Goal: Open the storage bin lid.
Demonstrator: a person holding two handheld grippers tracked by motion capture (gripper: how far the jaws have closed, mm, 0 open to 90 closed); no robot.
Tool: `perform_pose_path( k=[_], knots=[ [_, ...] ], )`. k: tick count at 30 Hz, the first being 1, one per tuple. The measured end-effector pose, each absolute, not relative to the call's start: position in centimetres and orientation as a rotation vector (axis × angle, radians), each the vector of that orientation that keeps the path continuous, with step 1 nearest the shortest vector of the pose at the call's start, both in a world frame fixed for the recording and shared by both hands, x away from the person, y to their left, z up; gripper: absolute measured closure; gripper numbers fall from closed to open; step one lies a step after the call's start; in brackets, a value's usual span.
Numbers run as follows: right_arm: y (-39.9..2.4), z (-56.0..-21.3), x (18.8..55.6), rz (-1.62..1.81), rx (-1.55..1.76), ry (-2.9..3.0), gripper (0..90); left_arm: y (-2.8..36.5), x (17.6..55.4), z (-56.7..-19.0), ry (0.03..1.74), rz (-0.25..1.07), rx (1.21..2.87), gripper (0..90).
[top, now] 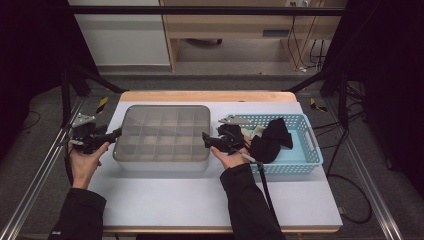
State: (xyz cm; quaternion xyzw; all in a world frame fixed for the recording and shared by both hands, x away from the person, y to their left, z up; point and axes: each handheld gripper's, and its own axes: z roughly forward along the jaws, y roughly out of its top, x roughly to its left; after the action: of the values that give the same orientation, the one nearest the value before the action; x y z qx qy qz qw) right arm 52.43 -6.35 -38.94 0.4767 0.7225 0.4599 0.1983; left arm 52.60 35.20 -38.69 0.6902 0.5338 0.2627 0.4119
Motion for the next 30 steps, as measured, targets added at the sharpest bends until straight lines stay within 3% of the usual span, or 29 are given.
perform_pose_path(
  k=[30],
  knots=[
    [-4.6,-41.4,56.3,1.255,1.505,2.071,32.8,35.3,56.5,-40.7,1.417,0.549,1.810,40.1]
  ],
)
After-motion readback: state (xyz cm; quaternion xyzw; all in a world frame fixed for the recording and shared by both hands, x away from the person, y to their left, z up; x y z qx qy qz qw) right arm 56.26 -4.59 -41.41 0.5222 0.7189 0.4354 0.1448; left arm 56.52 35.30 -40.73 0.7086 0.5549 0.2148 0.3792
